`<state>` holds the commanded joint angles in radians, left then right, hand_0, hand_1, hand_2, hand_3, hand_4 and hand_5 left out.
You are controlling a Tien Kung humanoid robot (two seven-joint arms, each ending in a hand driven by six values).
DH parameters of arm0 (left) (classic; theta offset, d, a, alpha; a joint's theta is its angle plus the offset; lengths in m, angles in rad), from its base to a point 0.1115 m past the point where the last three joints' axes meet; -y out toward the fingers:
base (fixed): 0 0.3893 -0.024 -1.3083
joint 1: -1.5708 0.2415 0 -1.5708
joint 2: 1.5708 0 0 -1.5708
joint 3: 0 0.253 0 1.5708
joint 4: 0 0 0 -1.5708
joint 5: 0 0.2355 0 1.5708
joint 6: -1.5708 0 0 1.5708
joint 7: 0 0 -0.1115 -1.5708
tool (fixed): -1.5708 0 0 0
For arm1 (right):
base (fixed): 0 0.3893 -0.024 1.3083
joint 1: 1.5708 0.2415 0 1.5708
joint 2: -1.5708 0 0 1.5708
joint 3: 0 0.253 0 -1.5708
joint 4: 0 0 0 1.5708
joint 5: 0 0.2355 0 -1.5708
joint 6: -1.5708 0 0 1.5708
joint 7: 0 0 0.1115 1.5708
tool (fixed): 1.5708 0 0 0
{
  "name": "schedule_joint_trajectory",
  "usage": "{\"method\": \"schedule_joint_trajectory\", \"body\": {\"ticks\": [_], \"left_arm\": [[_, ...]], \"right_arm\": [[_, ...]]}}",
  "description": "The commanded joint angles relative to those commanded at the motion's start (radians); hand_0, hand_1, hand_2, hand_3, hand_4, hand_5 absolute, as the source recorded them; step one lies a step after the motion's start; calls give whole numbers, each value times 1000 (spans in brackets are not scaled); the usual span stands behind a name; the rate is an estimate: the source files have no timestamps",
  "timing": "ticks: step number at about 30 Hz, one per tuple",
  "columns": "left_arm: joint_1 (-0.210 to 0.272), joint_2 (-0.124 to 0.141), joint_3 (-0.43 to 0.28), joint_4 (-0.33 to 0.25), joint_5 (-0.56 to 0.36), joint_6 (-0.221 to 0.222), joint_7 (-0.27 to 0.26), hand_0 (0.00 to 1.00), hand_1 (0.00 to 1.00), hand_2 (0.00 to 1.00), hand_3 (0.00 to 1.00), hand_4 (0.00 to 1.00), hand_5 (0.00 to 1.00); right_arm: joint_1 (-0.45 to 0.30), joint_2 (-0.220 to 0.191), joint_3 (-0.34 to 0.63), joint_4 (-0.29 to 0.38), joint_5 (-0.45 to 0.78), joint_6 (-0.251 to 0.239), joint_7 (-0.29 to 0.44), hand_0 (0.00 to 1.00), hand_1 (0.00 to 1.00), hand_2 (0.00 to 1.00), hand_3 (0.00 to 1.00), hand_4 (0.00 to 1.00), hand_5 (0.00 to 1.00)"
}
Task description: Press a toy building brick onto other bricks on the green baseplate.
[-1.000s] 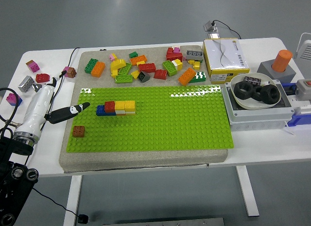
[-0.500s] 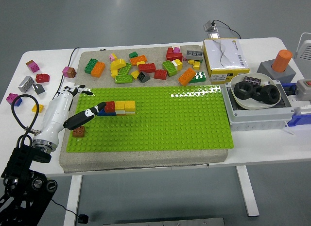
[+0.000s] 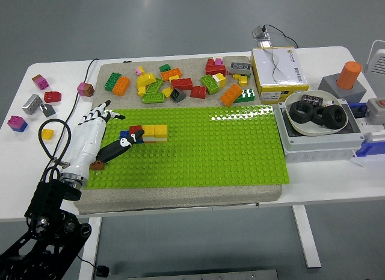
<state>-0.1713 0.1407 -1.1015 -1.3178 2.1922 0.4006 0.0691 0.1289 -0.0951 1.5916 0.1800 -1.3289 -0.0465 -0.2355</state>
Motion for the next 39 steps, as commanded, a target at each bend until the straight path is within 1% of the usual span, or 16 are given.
{"method": "schedule_joint_trajectory", "body": {"ticks": [3, 11, 13, 16, 18, 21, 28, 29, 30, 34, 35, 39], "left_arm": [[-22, 2, 36, 27, -14, 15, -8, 998, 998, 998, 660, 998, 998], [-62, -7, 100, 108, -39, 18, -6, 998, 998, 998, 660, 998, 998], [-70, -11, 105, 132, -39, 30, -13, 998, 998, 998, 660, 998, 998], [-79, -22, 98, 174, -41, 64, -33, 998, 998, 998, 660, 998, 998], [-82, -26, 97, 189, -51, 78, -44, 998, 996, 998, 654, 998, 998], [-90, -30, 100, 208, -65, 87, -54, 998, 996, 998, 654, 998, 998], [-105, -47, 95, 238, -81, 89, -57, 998, 990, 998, 651, 998, 998], [-105, -48, 93, 239, -82, 89, -57, 998, 991, 998, 649, 998, 998], [-106, -49, 92, 241, -83, 90, -58, 998, 991, 998, 649, 998, 998], [-104, -50, 93, 239, -85, 90, -57, 998, 991, 998, 649, 998, 998], [-102, -48, 94, 237, -86, 89, -56, 998, 987, 998, 647, 998, 998], [-96, -41, 94, 232, -92, 87, -54, 998, 987, 998, 647, 998, 998]], "right_arm": [[2, 1, 1, 0, -2, 1, 0, 581, 576, 637, 648, 638, 773], [3, 6, -11, 0, 0, 15, -3, 583, 576, 639, 649, 638, 772], [3, 6, -12, 0, -1, 18, -4, 583, 576, 639, 649, 638, 772], [2, 6, -14, 0, 0, 21, -5, 583, 576, 639, 649, 638, 772], [1, 6, -14, 0, 1, 21, -5, 583, 576, 641, 649, 637, 773], [0, 5, -19, 0, 0, 22, -8, 583, 576, 641, 649, 637, 773], [0, 4, -50, 0, -24, 40, -16, 583, 576, 641, 649, 637, 774], [0, 3, -51, 0, -25, 43, -18, 591, 579, 676, 657, 640, 780], [0, 2, -51, 0, -26, 46, -19, 591, 579, 676, 657, 640, 780], [-2, 2, -45, 0, -27, 47, -19, 591, 579, 676, 657, 640, 780], [-4, 2, -43, 0, -27, 46, -20, 581, 583, 693, 658, 639, 783], [-11, 7, -38, 0, -30, 44, -22, 581, 583, 693, 658, 639, 783]]}}
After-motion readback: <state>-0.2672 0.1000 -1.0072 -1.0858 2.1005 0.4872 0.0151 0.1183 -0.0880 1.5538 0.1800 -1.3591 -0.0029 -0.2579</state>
